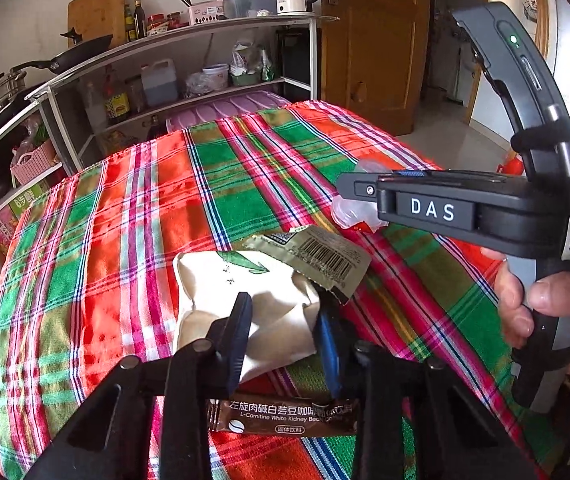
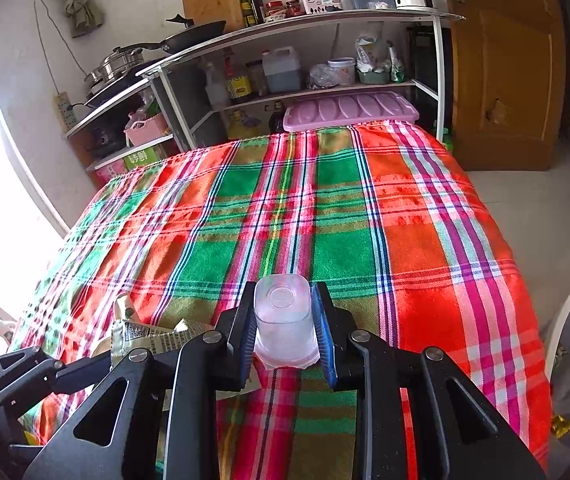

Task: Collect trash
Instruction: 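Carry the clear cup and white paper bag over the white bin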

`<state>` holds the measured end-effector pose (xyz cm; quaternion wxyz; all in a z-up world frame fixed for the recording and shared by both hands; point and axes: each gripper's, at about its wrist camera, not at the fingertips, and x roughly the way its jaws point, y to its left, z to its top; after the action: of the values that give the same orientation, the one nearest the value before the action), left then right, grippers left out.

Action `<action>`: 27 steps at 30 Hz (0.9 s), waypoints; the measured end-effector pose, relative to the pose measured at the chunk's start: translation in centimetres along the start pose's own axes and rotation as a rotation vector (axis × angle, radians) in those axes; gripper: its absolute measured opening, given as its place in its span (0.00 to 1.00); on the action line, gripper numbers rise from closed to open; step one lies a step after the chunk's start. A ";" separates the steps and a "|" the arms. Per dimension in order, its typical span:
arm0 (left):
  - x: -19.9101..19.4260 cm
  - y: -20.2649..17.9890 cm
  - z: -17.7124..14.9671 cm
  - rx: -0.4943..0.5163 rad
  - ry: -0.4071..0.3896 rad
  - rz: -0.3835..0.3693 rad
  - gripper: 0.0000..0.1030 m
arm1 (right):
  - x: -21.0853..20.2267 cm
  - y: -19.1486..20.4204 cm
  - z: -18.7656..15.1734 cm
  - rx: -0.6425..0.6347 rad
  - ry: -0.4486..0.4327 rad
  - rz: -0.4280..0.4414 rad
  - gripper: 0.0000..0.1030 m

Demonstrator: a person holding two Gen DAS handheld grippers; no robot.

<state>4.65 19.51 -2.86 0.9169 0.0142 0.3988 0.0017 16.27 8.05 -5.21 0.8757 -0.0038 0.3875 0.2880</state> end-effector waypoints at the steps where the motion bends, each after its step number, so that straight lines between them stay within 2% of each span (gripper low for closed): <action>1: -0.1 0.0 0.0 -0.002 -0.001 0.000 0.31 | -0.2 0.0 -0.1 0.000 -0.002 0.000 0.27; 10: -2.3 0.4 0.0 -0.027 -0.040 0.024 0.26 | -2.4 -0.2 -0.5 0.000 -0.026 0.003 0.27; 23: -6.3 1.4 -0.1 -0.066 -0.114 0.065 0.25 | -7.2 0.5 -1.9 -0.011 -0.085 0.027 0.27; 27: -7.3 0.9 0.1 -0.052 -0.135 0.061 0.25 | -8.7 0.5 -2.3 -0.012 -0.104 0.030 0.27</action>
<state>-0.19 20.32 2.58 0.9413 0.0028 0.3354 0.0391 9.81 3.59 -0.81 0.8902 0.0115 0.3397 0.3033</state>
